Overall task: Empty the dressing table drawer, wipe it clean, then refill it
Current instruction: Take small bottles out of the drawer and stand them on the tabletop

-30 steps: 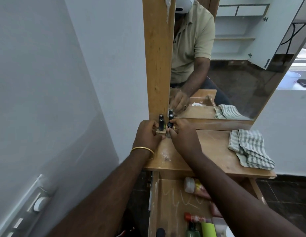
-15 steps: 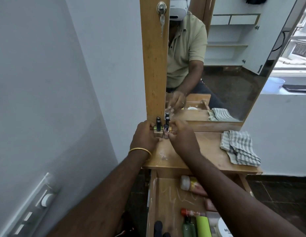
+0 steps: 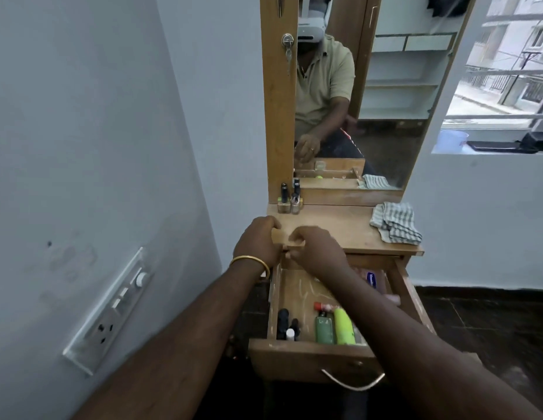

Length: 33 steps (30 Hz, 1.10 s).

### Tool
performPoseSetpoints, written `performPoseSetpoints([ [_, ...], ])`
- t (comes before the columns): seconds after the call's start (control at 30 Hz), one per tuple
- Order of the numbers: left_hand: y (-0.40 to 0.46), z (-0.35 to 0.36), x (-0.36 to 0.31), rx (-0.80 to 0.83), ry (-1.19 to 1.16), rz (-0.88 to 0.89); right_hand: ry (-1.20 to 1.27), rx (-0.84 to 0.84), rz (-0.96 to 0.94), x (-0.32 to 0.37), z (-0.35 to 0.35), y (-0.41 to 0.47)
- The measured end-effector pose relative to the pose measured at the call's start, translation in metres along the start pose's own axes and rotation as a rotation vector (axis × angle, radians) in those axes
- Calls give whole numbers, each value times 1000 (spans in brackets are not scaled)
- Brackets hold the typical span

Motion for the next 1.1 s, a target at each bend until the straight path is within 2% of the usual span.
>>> performPoseSetpoints([
  [0.13, -31, 10, 12, 33, 16, 16, -92, 274, 21, -6, 42, -33],
  [0.23, -45, 16, 21, 52, 34, 10, -132, 382, 13, -11, 63, -47],
  [1.1, -51, 32, 36, 99, 17, 11, -86, 591, -61, -20, 92, -43],
])
Point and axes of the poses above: each hand's wrist, its own y-axis towards the middle knuckle, its own z-axis out of the palm, x = y × z, the point moved 6 cm from there along y, towards the middle knuckle, and after that the axes turned 7 degrees about -z, right-handed, at the moved point
